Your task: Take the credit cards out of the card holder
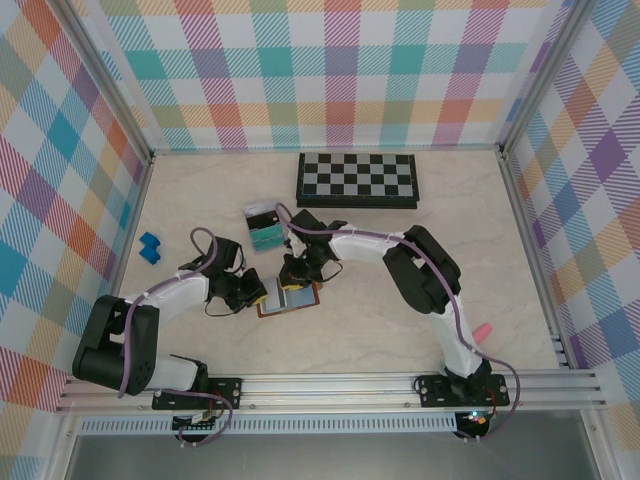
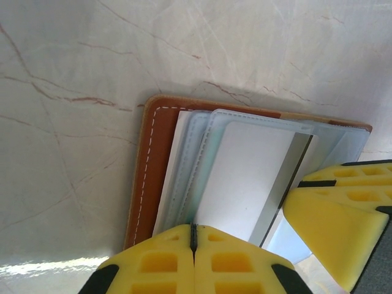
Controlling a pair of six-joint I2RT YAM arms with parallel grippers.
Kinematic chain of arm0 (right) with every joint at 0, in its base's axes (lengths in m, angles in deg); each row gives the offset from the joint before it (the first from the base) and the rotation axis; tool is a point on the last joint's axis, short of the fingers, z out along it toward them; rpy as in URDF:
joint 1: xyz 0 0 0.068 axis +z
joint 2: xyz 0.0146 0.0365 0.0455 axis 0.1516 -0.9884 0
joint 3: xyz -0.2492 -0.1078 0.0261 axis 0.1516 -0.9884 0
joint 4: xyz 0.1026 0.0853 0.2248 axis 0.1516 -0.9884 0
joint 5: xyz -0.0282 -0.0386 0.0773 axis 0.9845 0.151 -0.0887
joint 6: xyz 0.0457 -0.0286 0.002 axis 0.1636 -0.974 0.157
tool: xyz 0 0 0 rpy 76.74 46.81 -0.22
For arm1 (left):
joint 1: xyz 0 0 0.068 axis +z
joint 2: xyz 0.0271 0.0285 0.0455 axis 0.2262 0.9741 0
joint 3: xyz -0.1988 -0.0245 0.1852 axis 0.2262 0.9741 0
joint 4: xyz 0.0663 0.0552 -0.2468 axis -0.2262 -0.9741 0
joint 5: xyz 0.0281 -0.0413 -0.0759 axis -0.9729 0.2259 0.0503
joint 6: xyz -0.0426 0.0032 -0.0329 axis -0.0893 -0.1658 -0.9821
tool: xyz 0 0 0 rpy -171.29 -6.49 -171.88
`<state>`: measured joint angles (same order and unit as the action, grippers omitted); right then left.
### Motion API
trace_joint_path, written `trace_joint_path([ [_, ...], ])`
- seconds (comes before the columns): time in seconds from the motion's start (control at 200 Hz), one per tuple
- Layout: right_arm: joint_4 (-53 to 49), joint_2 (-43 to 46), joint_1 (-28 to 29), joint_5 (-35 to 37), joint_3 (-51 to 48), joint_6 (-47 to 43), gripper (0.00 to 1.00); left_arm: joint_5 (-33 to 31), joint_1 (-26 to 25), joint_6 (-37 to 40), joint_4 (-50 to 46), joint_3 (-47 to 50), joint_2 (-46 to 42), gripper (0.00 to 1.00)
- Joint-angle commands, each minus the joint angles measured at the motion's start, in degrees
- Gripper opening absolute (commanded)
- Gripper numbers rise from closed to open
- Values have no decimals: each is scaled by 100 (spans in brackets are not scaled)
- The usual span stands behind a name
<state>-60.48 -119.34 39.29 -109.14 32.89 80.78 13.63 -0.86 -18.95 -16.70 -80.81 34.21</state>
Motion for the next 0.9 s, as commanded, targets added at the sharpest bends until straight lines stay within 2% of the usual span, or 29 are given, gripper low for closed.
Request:
trace_joint_path([
  [0.0,146,-38,10,-278,-30,-20,11,99,110,-109,7,52,95,5],
  [0.225,80,4,13,-203,-7,-54,3,161,139,-52,-98,-28,18,4],
  [0.405,-276,173,7,204,77,-213,1,315,320,280,-222,-350,-247,8],
  [0.705,-597,188,9,316,226,-284,1,618,347,310,122,-496,465,4],
  [0.9,-635,181,11,352,277,-294,1,236,347,579,-182,-559,669,3],
])
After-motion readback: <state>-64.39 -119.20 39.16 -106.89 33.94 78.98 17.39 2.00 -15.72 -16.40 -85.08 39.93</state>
